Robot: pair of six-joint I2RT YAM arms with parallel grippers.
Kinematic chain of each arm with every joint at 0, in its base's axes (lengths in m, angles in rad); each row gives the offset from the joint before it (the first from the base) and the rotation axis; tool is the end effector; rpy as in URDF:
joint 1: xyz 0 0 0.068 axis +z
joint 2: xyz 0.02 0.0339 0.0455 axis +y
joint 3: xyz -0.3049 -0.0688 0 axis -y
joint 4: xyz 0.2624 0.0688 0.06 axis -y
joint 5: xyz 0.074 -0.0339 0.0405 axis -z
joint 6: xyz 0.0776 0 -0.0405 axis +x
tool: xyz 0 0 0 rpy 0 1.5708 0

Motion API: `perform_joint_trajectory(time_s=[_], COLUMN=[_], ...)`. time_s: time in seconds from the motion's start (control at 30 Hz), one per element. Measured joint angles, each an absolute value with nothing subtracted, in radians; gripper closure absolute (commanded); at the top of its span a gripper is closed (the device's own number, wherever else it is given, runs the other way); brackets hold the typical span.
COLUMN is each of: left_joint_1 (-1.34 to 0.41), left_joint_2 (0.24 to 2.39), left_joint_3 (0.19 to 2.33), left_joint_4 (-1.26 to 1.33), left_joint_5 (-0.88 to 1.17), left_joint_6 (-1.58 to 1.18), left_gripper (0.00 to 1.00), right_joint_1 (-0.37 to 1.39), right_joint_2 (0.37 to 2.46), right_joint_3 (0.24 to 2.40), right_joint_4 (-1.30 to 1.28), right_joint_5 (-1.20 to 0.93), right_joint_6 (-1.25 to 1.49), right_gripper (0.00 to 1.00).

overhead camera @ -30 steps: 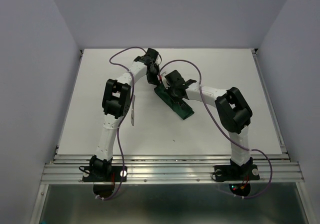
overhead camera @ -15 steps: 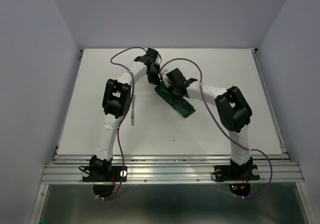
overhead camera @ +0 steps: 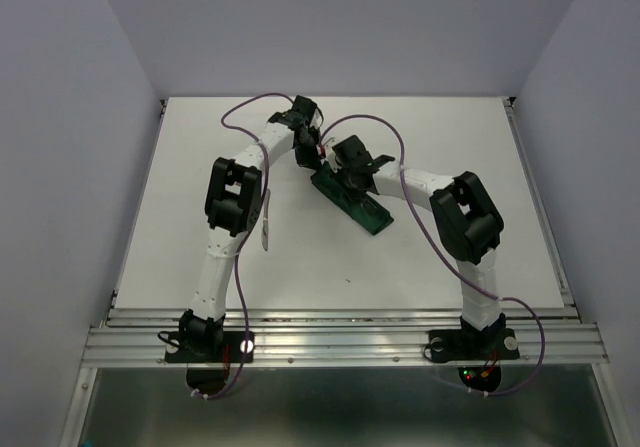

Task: Fold the napkin into a case and place the utensils inside
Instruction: Stuff the fork into the folded napkin.

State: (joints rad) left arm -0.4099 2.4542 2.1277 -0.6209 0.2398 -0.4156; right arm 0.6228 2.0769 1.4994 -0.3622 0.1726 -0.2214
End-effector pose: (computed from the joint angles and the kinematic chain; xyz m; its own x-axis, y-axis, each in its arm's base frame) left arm 0.5527 -0.2603 0.1584 -0.8889 -0.0414 -0.4562 0.1699 0.8952 -0.4121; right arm 0.4214 0.2862 0.1657 -0.5317 -0.6482 -0.5452 -0.6243 0.7349 -0.2648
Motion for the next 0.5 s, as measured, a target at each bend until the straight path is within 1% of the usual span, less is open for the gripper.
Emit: perform_joint_trajectory(time_s=[0.1, 0.13, 0.23, 0.3, 0.43, 0.5], left_joint_1=[-0.411, -0.411, -0.411, -0.411, -0.411, -0.411], left_joint_2=[2.454, 2.454, 2.454, 2.454, 2.454, 2.454], left_joint_3=[2.128, 2.128, 2.128, 2.128, 2.127, 2.127], left_joint_4=[-0.621, -0.621, -0.621, -0.621, -0.621, -0.621], left_joint_5=[0.24, 0.24, 0.24, 0.24, 0.24, 0.24], left_joint_6=[-0.411, -0.41, -0.407, -0.404, -0.4, -0.399], left_gripper=[1.0, 1.0, 1.0, 1.0, 1.0, 1.0], right_joint_1=[0.623, 0.623, 0.623, 0.623, 0.623, 0.623], right_joint_2=[2.077, 2.077, 2.077, 2.077, 2.067, 2.049], right_joint_3=[1.499, 1.499, 1.496, 1.494, 1.484, 1.469], right_joint_4=[-0.357, -0.357, -0.355, -0.353, -0.348, -0.351], right_joint_5=[0.183, 0.186, 0.192, 0.196, 0.207, 0.218], right_joint_6=[-0.214, -0.214, -0.207, -0.205, -0.196, -0.187], right_gripper=[0.6, 0.56, 0.56, 0.53, 0.52, 0.5])
